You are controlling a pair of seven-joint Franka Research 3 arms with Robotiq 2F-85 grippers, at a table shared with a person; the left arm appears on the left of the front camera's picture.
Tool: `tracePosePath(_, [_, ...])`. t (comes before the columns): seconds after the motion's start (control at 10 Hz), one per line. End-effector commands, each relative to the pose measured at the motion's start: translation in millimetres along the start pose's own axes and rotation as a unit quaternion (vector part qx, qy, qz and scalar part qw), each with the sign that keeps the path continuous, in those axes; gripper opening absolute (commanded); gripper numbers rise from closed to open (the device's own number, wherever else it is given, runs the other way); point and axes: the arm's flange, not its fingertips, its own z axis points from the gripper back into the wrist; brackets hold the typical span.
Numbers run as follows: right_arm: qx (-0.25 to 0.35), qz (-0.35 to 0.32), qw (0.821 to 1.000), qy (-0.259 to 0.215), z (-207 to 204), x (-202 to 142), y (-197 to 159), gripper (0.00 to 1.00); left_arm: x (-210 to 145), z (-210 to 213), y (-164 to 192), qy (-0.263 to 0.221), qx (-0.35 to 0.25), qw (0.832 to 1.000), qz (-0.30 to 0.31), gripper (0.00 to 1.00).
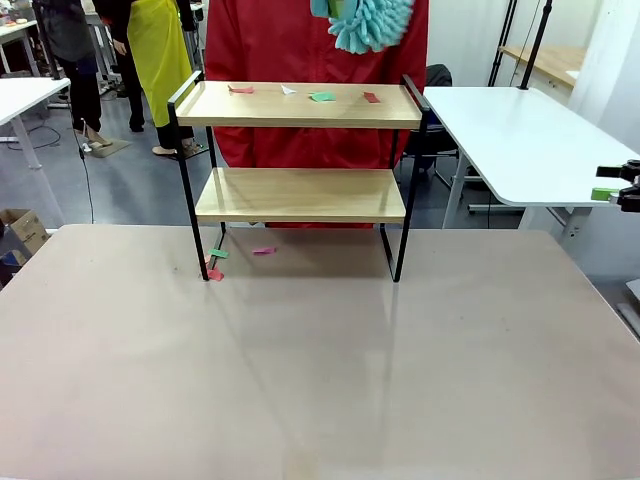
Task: Clean the shelf.
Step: Clean the specific section of the Shelf indicated by the human with the Duster.
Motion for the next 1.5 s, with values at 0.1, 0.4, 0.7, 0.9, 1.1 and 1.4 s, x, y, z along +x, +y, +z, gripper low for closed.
tracePosePath(0.1, [-0.006, -0.002, 1.0, 0.008, -1, 8, 0, 1.0, 35, -29, -43, 0.031, 0.039, 0.998, 0.046, 0.14])
tracePosePath(0.4, [-0.006, -0.002, 1.0, 0.008, -1, 8, 0, 1.0, 39, -41, -64, 0.012, 0.051, 0.993, 0.102, 0.14])
tracePosePath(0.7, [-0.006, -0.002, 1.0, 0.008, -1, 8, 0, 1.0, 42, -46, -82, 0.007, 0.024, 0.99, 0.136, 0.14])
tracePosePath(0.9, [-0.006, -0.002, 1.0, 0.008, -1, 8, 0, 1.0, 39, -49, -94, 0.022, 0.017, 0.988, 0.152, 0.14])
tracePosePath(1.1, [-0.006, -0.002, 1.0, 0.008, -1, 8, 0, 1.0, 31, -50, -101, 0.035, 0.045, 0.986, 0.157, 0.14])
tracePosePath(1.4, [-0.006, -0.002, 1.0, 0.008, -1, 8, 0, 1.0, 8, -57, -112, 0.05, 0.037, 0.984, 0.164, 0.14])
